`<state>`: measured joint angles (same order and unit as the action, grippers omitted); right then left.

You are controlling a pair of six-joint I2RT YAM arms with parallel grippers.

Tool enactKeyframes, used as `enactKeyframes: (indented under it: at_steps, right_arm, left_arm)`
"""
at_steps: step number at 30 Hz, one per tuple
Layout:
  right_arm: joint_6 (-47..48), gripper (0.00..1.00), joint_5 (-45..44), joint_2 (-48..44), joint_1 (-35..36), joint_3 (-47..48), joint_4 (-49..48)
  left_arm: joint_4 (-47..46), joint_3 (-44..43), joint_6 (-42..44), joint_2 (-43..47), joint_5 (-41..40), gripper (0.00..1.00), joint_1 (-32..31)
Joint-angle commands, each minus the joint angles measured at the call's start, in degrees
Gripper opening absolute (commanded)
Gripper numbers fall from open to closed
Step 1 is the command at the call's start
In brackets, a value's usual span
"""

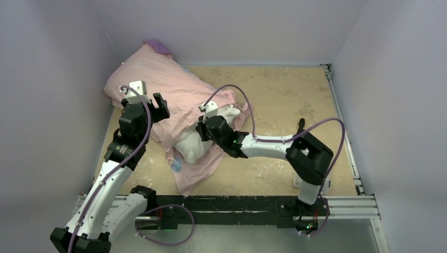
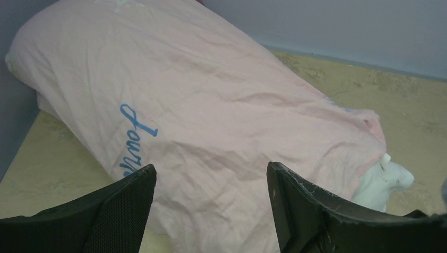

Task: Remove the pillowcase from the pillow

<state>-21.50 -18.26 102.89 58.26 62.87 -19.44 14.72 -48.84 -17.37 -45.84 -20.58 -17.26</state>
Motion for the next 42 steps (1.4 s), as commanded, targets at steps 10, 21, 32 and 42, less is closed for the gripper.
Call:
enactKeyframes:
  at_steps: [10, 21, 32, 42]
  right_arm:
    - [2.4, 0.0, 2.9, -18.7, -4.7, -8.8, -5.2]
    - [2.2, 0.0, 5.7, -20.7, -5.1, -12.4, -8.5]
    - [2.6, 0.0, 7.8, -21.9, -5.1, -14.2, -10.4]
    - [3.0, 0.0, 10.3, -33.5, -5.1, -15.8, -6.4]
  left_arm:
    - [-2.7, 0.6, 3.7, -5.2, 31.3, 0.76, 0.3]
    - [-0.6, 0.6, 8.5, -10.0, 28.2, 0.84, -10.3]
    - [5.9, -3.5, 7.8, -19.9, 16.4, 0.52, -11.1]
    - [7.8, -4.2, 0.3, -19.0, 7.4, 0.0, -0.1]
